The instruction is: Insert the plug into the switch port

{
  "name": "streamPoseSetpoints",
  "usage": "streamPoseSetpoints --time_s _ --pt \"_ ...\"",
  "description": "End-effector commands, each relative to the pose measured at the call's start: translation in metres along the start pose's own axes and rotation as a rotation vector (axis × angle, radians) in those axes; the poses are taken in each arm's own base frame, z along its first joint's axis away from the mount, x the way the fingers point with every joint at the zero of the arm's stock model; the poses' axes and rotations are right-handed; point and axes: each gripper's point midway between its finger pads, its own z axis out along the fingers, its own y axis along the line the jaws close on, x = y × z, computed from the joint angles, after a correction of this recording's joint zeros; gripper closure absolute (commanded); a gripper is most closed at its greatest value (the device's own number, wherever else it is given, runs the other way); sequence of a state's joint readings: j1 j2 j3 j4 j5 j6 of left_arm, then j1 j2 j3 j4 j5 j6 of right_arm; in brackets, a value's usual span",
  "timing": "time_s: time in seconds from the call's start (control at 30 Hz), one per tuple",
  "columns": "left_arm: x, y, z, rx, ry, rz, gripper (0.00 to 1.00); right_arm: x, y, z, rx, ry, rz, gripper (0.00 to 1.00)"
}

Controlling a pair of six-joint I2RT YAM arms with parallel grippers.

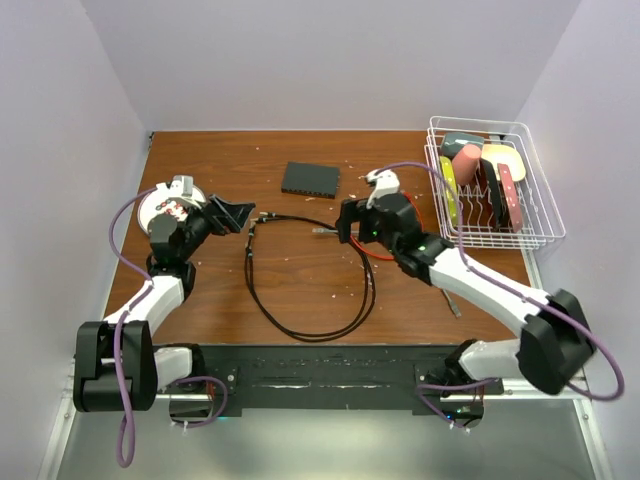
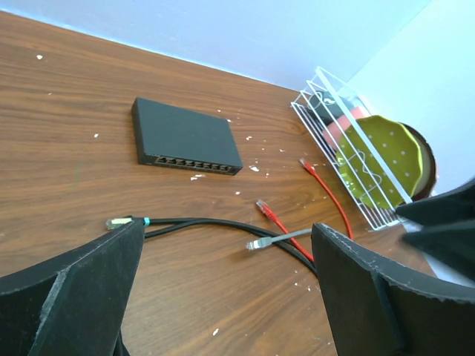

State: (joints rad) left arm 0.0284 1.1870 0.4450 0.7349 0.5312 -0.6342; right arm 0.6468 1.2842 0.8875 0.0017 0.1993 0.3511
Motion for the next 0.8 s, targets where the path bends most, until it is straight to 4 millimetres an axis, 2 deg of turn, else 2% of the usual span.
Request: streamPoseSetpoints --time_s 0.0,0.07,0.1,0.13,0.2,0.27,0.3,0.4,0.57,0.77 --pt "-0.019 -0.018 0.002 0.078 -0.027 0.03 0.0 0.001 -0.003 0.017 0.044 0.036 -0.135 0.02" --pt "-0.019 -0.023 0.005 0.102 0.0 0.031 0.0 0.019 0.0 0.032 0.023 0.086 -0.173 0.02" --pt "-0.02 -0.024 0.005 0.108 0.005 0.03 0.0 0.021 0.005 0.038 0.004 0.093 -0.185 0.03" --pt "-0.019 -0.026 0.005 0.12 0.015 0.023 0.0 0.024 0.009 0.044 -0.014 0.109 -0.202 0.09" --pt "-0.02 -0.029 0.006 0.136 0.017 0.021 0.0 0.036 0.017 0.066 -0.035 0.166 -0.245 0.11" --pt "-0.02 -0.034 0.005 0.158 0.026 0.008 0.0 0.049 0.028 0.08 -0.075 0.209 -0.282 0.16" --pt "-0.02 -0.037 0.005 0.17 0.027 0.01 0.0 0.058 0.03 0.092 -0.073 0.237 -0.296 0.16" --pt "-0.02 -0.042 0.005 0.199 0.037 0.005 0.0 0.07 0.039 0.107 -0.101 0.274 -0.318 0.16" --pt "-0.016 -0.042 0.006 0.205 0.062 -0.011 0.0 0.085 0.044 0.114 -0.138 0.3 -0.347 0.17" --pt "-0.011 -0.04 0.009 0.22 0.084 -0.034 0.0 0.103 0.033 0.123 -0.096 0.318 -0.36 0.17"
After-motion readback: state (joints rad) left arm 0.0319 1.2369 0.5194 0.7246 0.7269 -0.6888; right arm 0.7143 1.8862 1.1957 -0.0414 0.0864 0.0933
